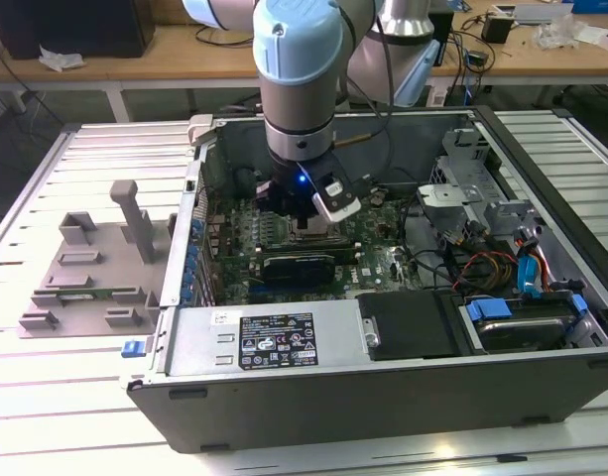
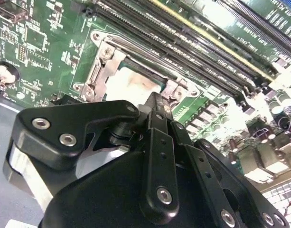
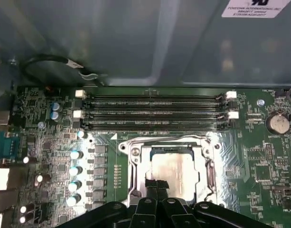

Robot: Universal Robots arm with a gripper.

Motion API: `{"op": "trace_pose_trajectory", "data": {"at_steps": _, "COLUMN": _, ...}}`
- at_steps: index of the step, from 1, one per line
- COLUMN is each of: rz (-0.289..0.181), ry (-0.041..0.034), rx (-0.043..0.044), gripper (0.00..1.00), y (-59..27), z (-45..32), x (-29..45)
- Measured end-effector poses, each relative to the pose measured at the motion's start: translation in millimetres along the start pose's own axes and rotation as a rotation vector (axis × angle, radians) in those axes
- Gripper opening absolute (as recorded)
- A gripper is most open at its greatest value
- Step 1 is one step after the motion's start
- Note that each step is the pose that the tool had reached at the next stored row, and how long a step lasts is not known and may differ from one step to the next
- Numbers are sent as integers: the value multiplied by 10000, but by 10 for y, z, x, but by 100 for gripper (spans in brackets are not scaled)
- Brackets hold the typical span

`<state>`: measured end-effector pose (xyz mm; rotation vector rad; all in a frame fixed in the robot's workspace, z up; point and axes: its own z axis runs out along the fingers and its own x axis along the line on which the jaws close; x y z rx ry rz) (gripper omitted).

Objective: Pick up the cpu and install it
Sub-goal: 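Install the second cpu locking lever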

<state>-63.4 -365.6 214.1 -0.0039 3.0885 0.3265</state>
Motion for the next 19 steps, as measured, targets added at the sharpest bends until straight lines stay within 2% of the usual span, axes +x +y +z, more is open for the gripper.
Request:
{"op": "trace_pose_trajectory", "data": {"at_steps": 1, "rz": 8, "ry": -1, "rx": 66, "gripper": 11, "y": 18, "z": 5, "x": -13}}
{"op": "trace_pose_trajectory", "data": {"at_steps": 9, "rz": 147, "ry": -25, "rx": 176, "gripper": 11, "y": 55, "z": 19, "x": -172}}
{"op": "trace_pose_trajectory", "data": {"at_steps": 11, "rz": 159, "ry": -23, "rx": 203, "gripper": 11, "y": 63, "z": 20, "x": -192}}
{"op": "trace_pose_trajectory", "data": {"at_steps": 12, "rz": 160, "ry": -23, "rx": 207, "gripper": 11, "y": 69, "z": -1, "x": -194}}
{"op": "trace_pose_trajectory", "data": {"at_steps": 13, "rz": 160, "ry": -23, "rx": 222, "gripper": 11, "y": 83, "z": -63, "x": -196}}
{"op": "trace_pose_trajectory", "data": {"at_steps": 14, "rz": 159, "ry": -25, "rx": 229, "gripper": 11, "y": 86, "z": -73, "x": -196}}
{"op": "trace_pose_trajectory", "data": {"at_steps": 19, "rz": 159, "ry": -24, "rx": 247, "gripper": 11, "y": 86, "z": -74, "x": -196}}
